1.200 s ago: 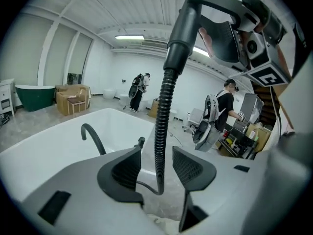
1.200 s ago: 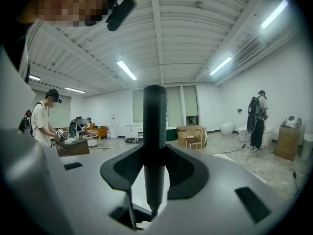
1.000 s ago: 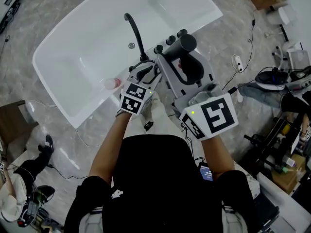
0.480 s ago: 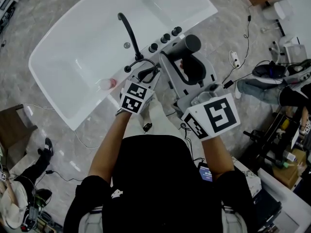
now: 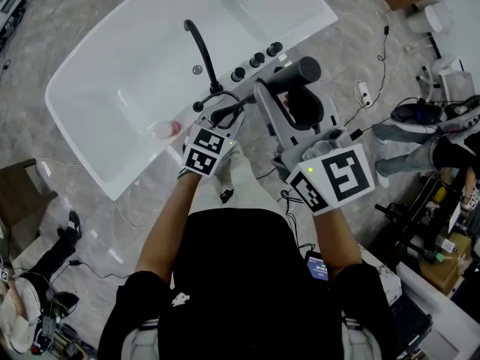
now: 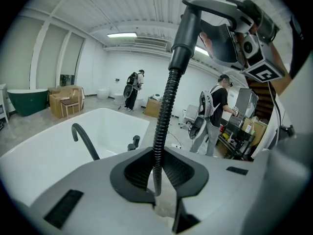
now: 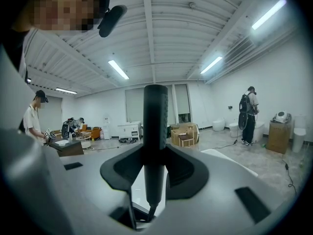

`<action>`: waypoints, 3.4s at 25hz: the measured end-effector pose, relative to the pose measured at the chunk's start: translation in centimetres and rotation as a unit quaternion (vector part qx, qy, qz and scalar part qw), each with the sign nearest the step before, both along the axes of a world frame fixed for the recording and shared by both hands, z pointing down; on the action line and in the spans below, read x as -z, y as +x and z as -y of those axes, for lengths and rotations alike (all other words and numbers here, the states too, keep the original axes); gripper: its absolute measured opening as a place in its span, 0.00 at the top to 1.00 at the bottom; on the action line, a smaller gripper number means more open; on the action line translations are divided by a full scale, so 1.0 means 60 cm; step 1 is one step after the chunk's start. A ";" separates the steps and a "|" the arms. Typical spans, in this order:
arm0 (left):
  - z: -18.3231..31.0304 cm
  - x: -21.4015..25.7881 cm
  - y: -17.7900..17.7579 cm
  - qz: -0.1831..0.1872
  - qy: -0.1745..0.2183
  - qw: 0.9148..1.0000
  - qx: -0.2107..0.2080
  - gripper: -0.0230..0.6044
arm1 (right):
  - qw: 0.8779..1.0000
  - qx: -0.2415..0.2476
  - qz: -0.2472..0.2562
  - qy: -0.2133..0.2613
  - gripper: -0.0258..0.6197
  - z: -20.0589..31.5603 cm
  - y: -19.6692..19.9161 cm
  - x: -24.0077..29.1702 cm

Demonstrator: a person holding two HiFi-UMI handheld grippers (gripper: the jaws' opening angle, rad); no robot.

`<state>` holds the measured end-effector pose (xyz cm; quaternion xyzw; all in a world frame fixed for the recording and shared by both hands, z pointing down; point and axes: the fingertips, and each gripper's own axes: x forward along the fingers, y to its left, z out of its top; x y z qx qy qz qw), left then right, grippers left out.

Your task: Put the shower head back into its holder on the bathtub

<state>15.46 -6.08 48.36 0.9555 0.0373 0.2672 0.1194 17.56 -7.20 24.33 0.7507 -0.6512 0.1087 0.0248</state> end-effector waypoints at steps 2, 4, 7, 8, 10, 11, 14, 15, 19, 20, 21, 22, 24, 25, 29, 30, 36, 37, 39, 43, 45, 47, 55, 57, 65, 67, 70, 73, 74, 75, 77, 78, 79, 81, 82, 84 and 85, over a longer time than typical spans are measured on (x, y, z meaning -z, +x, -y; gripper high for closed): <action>0.008 0.004 -0.006 0.000 0.004 1.000 0.007 0.85 | 1.000 0.001 0.006 0.001 0.74 -0.002 0.002 0.001; 0.019 0.008 -0.013 0.002 0.012 1.000 0.017 0.85 | 1.000 0.004 0.011 0.002 0.74 -0.003 0.003 0.002; 0.044 0.016 -0.019 0.005 0.022 0.999 0.033 0.85 | 1.000 0.011 0.017 0.006 0.74 0.003 0.006 0.006; 0.053 0.018 -0.022 0.006 0.025 0.999 0.039 0.85 | 1.000 0.015 0.019 0.007 0.74 0.006 0.006 0.006; 0.072 0.020 -0.029 0.009 0.031 0.998 0.052 0.85 | 0.999 0.023 0.024 0.010 0.74 0.015 0.007 0.004; 0.080 0.020 -0.034 0.011 0.033 0.998 0.058 0.85 | 0.999 0.028 0.026 0.011 0.74 0.020 0.007 0.002; 0.102 0.022 -0.054 0.016 0.045 0.996 0.076 0.85 | 0.998 0.043 0.032 0.014 0.74 0.036 -0.001 -0.001; 0.107 0.024 -0.064 0.018 0.048 0.995 0.081 0.85 | 0.998 0.049 0.035 0.015 0.74 0.040 -0.007 0.000; 0.128 0.037 -0.100 0.022 0.061 0.992 0.104 0.85 | 0.997 0.068 0.043 0.021 0.74 0.055 -0.029 0.005; 0.132 0.041 -0.106 0.023 0.064 0.992 0.110 0.85 | 0.996 0.073 0.045 0.022 0.74 0.058 -0.032 0.006; 0.137 0.044 -0.112 0.024 0.067 0.991 0.115 0.85 | 0.996 0.078 0.048 0.024 0.73 0.061 -0.034 0.008; 0.143 0.048 -0.118 0.025 0.071 0.990 0.121 0.85 | 0.995 0.082 0.052 0.026 0.73 0.066 -0.036 0.010; 0.159 0.054 -0.130 0.028 0.079 0.988 0.133 0.85 | 0.994 0.093 0.058 0.029 0.73 0.079 -0.041 0.013; 0.168 0.058 -0.137 0.029 0.082 0.986 0.139 0.85 | 0.993 0.098 0.061 0.031 0.73 0.086 -0.044 0.014; 0.196 0.079 -0.162 0.031 0.098 0.981 0.167 0.85 | 0.990 0.118 0.068 0.038 0.73 0.103 -0.055 0.024; 0.203 0.084 -0.169 0.031 0.101 0.979 0.175 0.85 | 0.989 0.123 0.070 0.040 0.73 0.106 -0.059 0.026; 0.220 0.119 -0.213 0.027 0.121 0.970 0.208 0.85 | 0.985 0.142 0.081 0.051 0.73 0.109 -0.079 0.036; 0.221 0.126 -0.219 0.025 0.124 0.969 0.213 0.85 | 0.985 0.144 0.083 0.054 0.73 0.108 -0.081 0.039; 0.223 0.140 -0.227 0.022 0.130 0.966 0.221 0.85 | 0.984 0.148 0.086 0.057 0.73 0.106 -0.082 0.045; 0.225 0.169 -0.238 0.013 0.148 0.960 0.237 0.85 | 0.981 0.155 0.090 0.068 0.73 0.095 -0.082 0.057; 0.225 0.181 -0.246 0.008 0.156 0.958 0.242 0.85 | 0.981 0.156 0.090 0.073 0.73 0.089 -0.087 0.061; 0.228 0.191 -0.252 0.004 0.163 0.955 0.247 0.85 | 0.980 0.158 0.088 0.078 0.73 0.086 -0.092 0.064; 0.221 0.197 -0.235 0.001 0.161 0.956 0.243 0.85 | 0.979 0.166 0.079 0.083 0.73 0.088 -0.091 0.077; 0.217 0.188 -0.228 0.002 0.151 0.959 0.241 0.85 | 0.980 0.167 0.078 0.081 0.73 0.093 -0.090 0.076; 0.204 0.142 -0.206 0.015 0.125 0.966 0.228 0.85 | 0.979 0.174 0.078 0.066 0.74 0.115 -0.088 0.062; 0.195 0.125 -0.200 0.018 0.117 0.967 0.228 0.85 | 0.979 0.177 0.077 0.060 0.74 0.114 -0.090 0.052; 0.177 0.097 -0.190 0.021 0.103 0.967 0.230 0.85 | 0.979 0.185 0.075 0.052 0.74 0.111 -0.091 0.035; 0.166 0.073 -0.179 0.022 0.088 0.968 0.235 0.85 | 0.978 0.192 0.073 0.042 0.74 0.115 -0.089 0.019; 0.164 0.065 -0.176 0.023 0.084 0.968 0.236 0.85 | 0.977 0.194 0.072 0.039 0.74 0.118 -0.089 0.013; 0.164 0.057 -0.174 0.023 0.080 0.968 0.237 0.85 | 0.977 0.196 0.072 0.036 0.74 0.121 -0.089 0.006; 0.165 0.041 -0.172 0.025 0.076 0.967 0.240 0.85 | 0.977 0.200 0.073 0.030 0.74 0.128 -0.090 -0.007; 0.164 0.033 -0.171 0.026 0.073 0.967 0.243 0.85 | 0.976 0.202 0.073 0.026 0.74 0.130 -0.090 -0.014; 0.161 0.025 -0.168 0.028 0.068 0.967 0.246 0.85 | 0.976 0.205 0.074 0.021 0.74 0.132 -0.089 -0.021; 0.153 0.006 -0.161 0.032 0.057 0.966 0.252 0.85 | 0.974 0.212 0.073 0.010 0.74 0.132 -0.086 -0.037; 0.150 -0.003 -0.156 0.033 0.052 0.965 0.254 0.85 | 0.974 0.215 0.073 0.006 0.74 0.132 -0.084 -0.045; 0.148 -0.023 -0.152 0.033 0.046 0.964 0.260 0.84 | 0.973 0.220 0.070 0.001 0.74 0.135 -0.085 -0.063; 0.149 -0.033 -0.152 0.033 0.043 0.963 0.263 0.84 | 0.973 0.221 0.070 -0.001 0.74 0.137 -0.087 -0.071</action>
